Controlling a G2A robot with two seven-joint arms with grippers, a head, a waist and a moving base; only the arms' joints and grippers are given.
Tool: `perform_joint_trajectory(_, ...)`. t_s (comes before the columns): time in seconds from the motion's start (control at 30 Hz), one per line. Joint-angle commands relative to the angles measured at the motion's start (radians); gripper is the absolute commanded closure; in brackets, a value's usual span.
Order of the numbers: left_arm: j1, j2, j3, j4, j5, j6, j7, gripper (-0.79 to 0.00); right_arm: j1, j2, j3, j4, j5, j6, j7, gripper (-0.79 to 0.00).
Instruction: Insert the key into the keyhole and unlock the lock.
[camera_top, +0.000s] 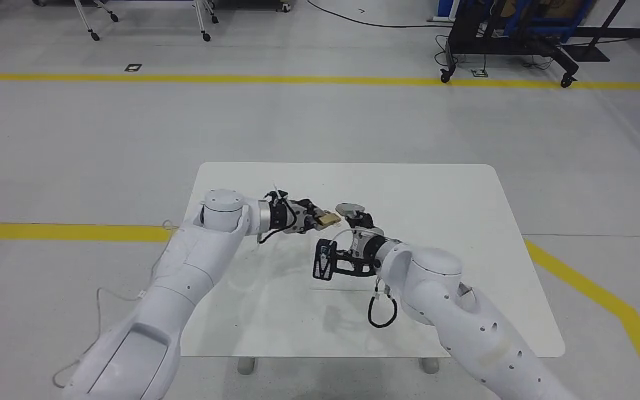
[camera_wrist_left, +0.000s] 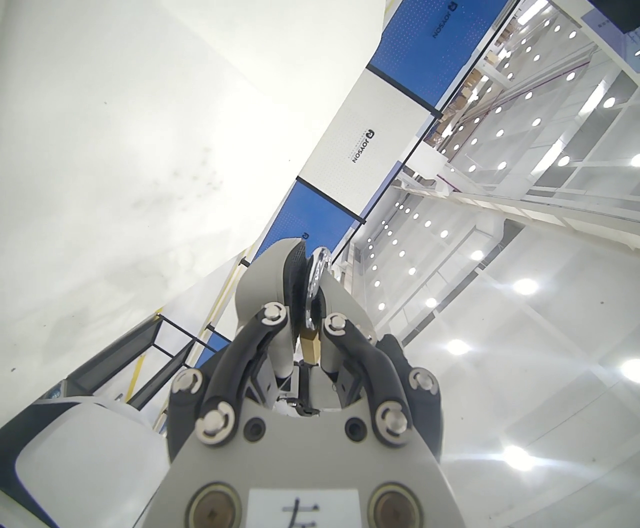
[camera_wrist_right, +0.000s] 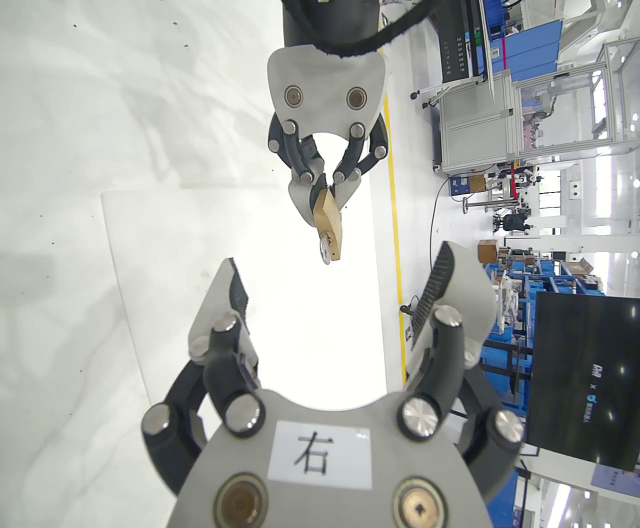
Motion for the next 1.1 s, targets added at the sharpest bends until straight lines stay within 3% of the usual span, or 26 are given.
perform_joint_trajectory(0.0,0.009,-0.001,-0.001,-0.017,0.012,-0.046,0.038,0.0,0.0,0.0,0.0,0.0,0.0,0.0,0.0,-0.785)
perform_joint_trajectory(0.07,0.025,0.0,-0.014,-0.041,0.004,-0.114,0.072,0.0,-0.015,-0.001,0.018,0.003,-0.005,0.074,-0.026,-0.785)
perform_joint_trajectory(0.17,0.054,0.002,-0.03,-0.076,-0.001,-0.192,0.099,0.0,-0.055,0.0,0.052,0.011,0.029,0.189,-0.165,-0.785)
perform_joint_trajectory(0.4,0.112,0.01,-0.065,-0.146,-0.016,-0.292,0.121,0.0,-0.119,-0.008,0.052,0.091,0.013,0.409,-0.373,-0.785)
perform_joint_trajectory(0.47,0.122,0.012,-0.07,-0.158,-0.013,-0.298,0.127,0.0,-0.127,-0.013,0.031,0.114,-0.03,0.485,-0.396,-0.668)
perform_joint_trajectory(0.5,0.124,0.012,-0.073,-0.162,-0.013,-0.297,0.131,0.0,-0.129,-0.016,0.018,0.121,-0.036,0.502,-0.417,-0.557)
perform_joint_trajectory(0.57,0.127,0.013,-0.075,-0.168,-0.011,-0.289,0.139,0.0,-0.129,-0.02,0.011,0.141,-0.033,0.519,-0.447,-0.391)
perform_joint_trajectory(0.6,0.128,0.013,-0.076,-0.171,-0.008,-0.288,0.142,0.0,-0.128,-0.021,0.009,0.149,-0.034,0.518,-0.453,-0.363)
perform_joint_trajectory(1.07,0.14,0.017,-0.083,-0.196,0.025,-0.289,0.138,0.0,-0.12,-0.025,0.057,0.186,-0.021,0.472,-0.44,-0.292)
